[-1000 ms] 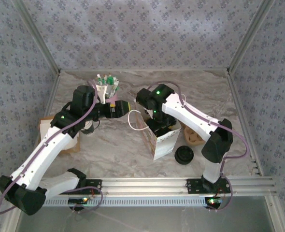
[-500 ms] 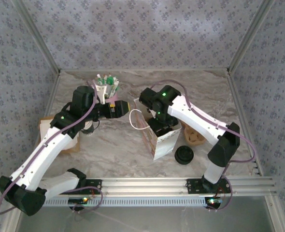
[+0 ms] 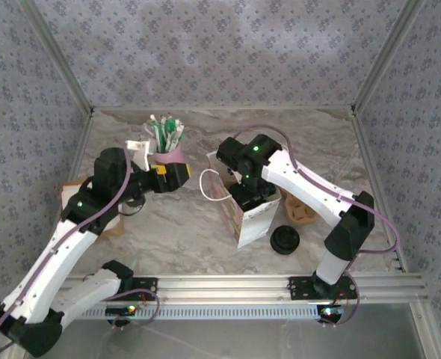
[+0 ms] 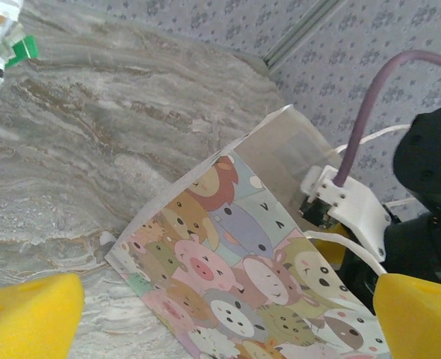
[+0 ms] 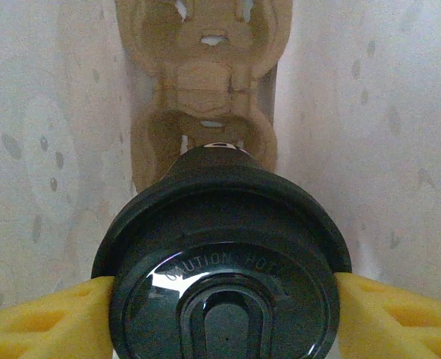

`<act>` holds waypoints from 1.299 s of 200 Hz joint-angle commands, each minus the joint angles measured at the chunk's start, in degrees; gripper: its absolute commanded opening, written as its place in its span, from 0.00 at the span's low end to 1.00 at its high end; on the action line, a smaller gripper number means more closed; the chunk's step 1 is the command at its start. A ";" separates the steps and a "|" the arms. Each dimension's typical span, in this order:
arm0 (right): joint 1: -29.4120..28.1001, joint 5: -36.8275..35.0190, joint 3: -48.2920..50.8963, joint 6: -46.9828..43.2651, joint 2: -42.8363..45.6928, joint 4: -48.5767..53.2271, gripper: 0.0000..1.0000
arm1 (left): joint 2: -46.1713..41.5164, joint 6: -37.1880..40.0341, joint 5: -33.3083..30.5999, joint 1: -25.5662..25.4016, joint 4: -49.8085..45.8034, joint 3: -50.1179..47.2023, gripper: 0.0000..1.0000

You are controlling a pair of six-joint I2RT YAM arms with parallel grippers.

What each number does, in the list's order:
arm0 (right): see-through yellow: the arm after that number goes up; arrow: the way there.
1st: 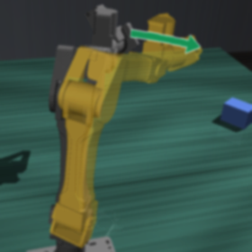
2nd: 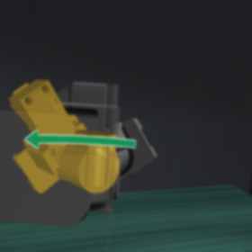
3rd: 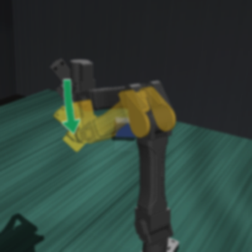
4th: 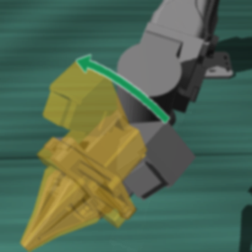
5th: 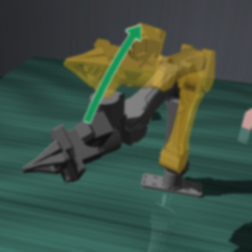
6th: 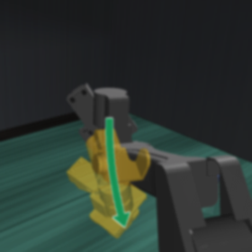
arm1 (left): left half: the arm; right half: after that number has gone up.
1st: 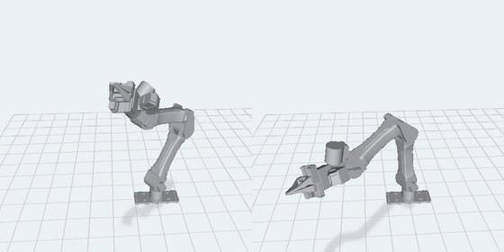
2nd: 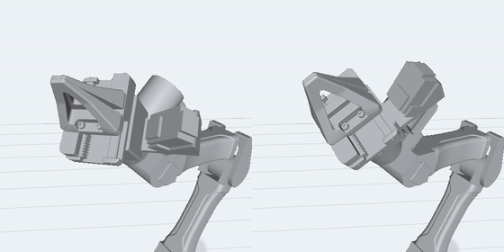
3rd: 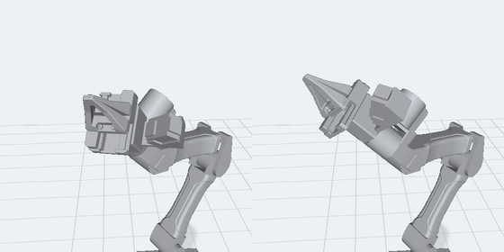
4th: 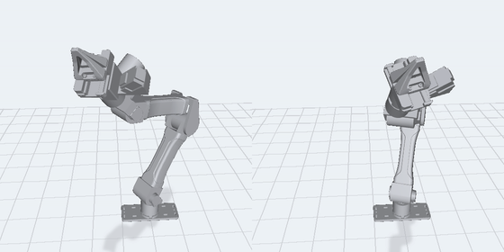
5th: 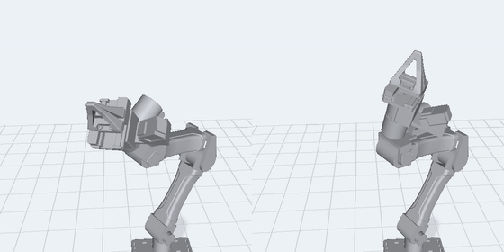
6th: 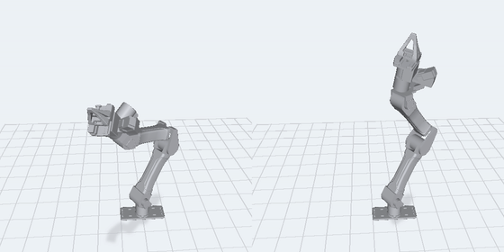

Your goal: Pack the takeout coffee

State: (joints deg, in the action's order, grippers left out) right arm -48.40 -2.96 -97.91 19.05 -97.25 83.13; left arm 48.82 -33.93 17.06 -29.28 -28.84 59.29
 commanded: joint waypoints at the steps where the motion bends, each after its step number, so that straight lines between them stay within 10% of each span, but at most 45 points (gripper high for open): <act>1: -0.29 0.37 0.81 0.99 1.51 0.01 0.71 | -3.82 -1.09 -1.15 -0.71 1.12 -1.76 0.99; 260: -1.16 1.80 5.53 0.73 3.30 -5.35 0.71 | -3.47 -2.69 -2.78 -6.42 4.51 -7.64 0.99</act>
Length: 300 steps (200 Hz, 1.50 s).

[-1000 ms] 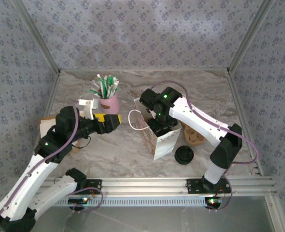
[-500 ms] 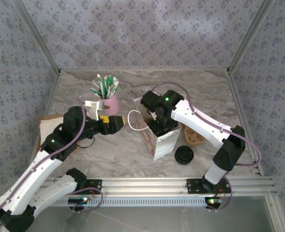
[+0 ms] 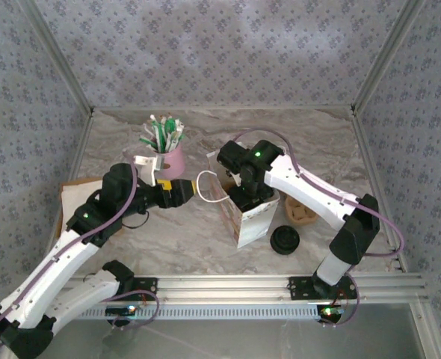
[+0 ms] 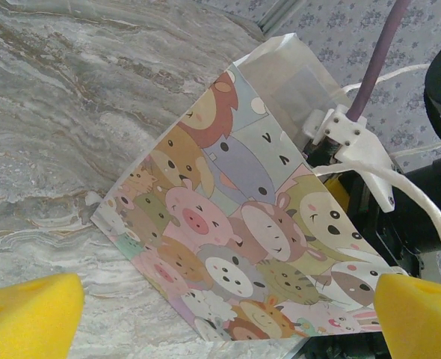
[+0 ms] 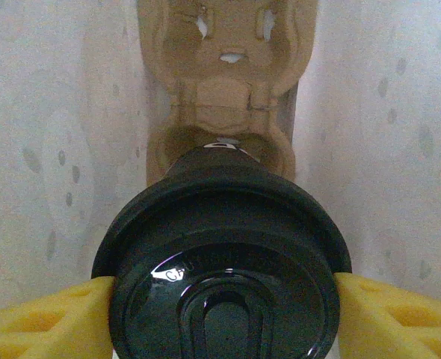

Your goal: Pack the takeout coffee

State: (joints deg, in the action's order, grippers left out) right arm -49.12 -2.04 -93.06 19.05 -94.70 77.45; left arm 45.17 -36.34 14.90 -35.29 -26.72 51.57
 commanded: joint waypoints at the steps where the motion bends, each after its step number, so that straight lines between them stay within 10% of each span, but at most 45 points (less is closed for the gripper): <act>1: -0.40 0.89 0.68 0.73 0.74 0.33 0.71 | 0.18 -0.26 -0.55 -0.40 2.42 0.09 0.99; 300: -0.04 2.54 0.33 0.64 -0.97 2.33 0.71 | 0.09 -0.48 -0.75 -0.71 2.61 0.11 1.00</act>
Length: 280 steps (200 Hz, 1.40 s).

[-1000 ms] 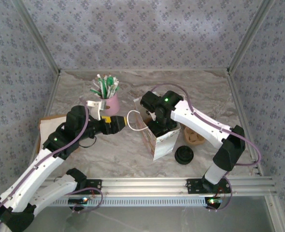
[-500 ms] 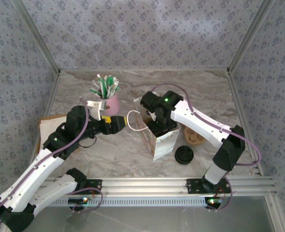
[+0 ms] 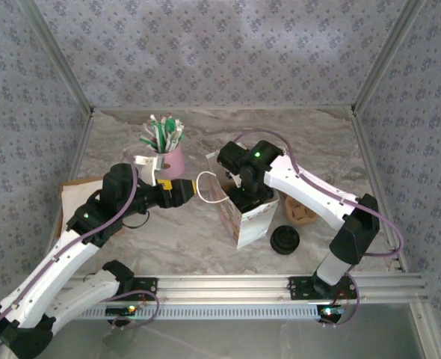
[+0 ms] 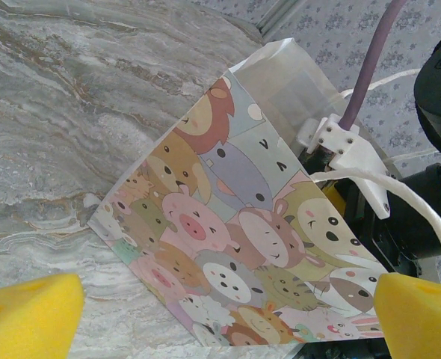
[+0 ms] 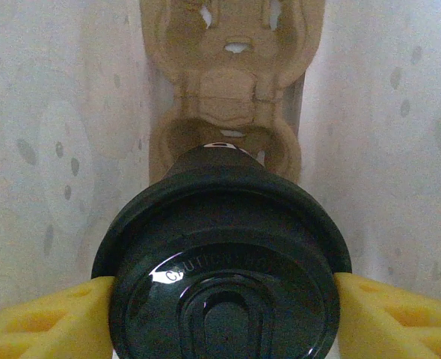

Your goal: Pack the takeout coffee

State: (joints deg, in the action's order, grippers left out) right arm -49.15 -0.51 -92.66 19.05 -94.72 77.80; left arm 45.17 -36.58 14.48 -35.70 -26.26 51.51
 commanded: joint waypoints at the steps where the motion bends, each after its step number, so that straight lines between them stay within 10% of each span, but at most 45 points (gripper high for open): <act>1: 0.04 1.03 -0.02 0.60 -0.97 2.04 0.71 | 0.09 -0.24 -0.29 -0.27 2.21 0.18 1.00; 280: 1.50 3.06 3.45 -0.27 -2.84 -1.51 0.71 | 0.66 -0.03 -0.55 -0.34 2.10 0.55 0.99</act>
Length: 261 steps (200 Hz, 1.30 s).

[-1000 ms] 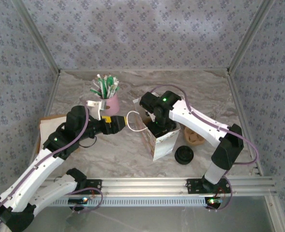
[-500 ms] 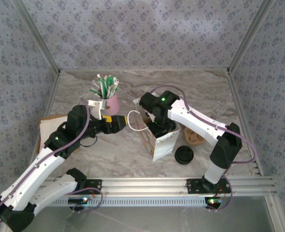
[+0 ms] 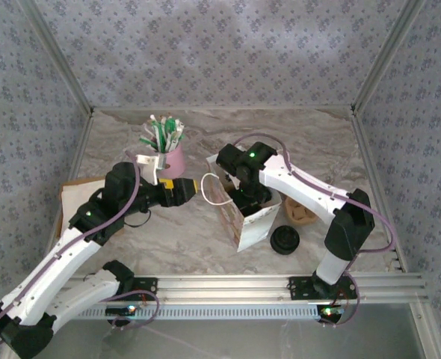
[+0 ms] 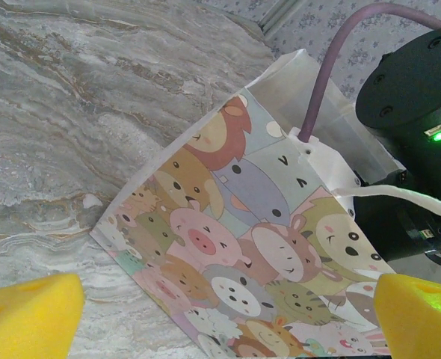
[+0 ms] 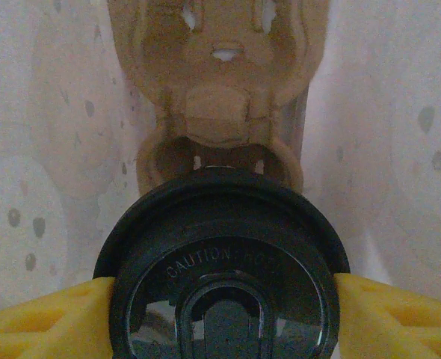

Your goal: Pack the takeout coffee

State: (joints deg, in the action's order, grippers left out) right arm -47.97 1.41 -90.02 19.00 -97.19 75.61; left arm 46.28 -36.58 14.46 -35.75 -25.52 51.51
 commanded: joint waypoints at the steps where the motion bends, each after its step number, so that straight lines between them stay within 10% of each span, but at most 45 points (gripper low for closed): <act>1: 0.33 1.14 0.81 -0.21 -0.33 0.67 0.71 | -0.43 -0.05 -0.51 -0.29 1.40 0.54 1.00; 261: -0.42 -1.37 1.34 -0.59 2.11 -1.63 0.71 | -0.75 -0.18 -1.10 -0.54 1.30 0.26 0.99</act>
State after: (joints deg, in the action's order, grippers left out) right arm -48.03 0.89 -89.10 18.98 -96.51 73.65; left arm 46.17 -36.58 14.04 -35.79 -25.50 51.51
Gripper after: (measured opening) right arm 0.712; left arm 0.994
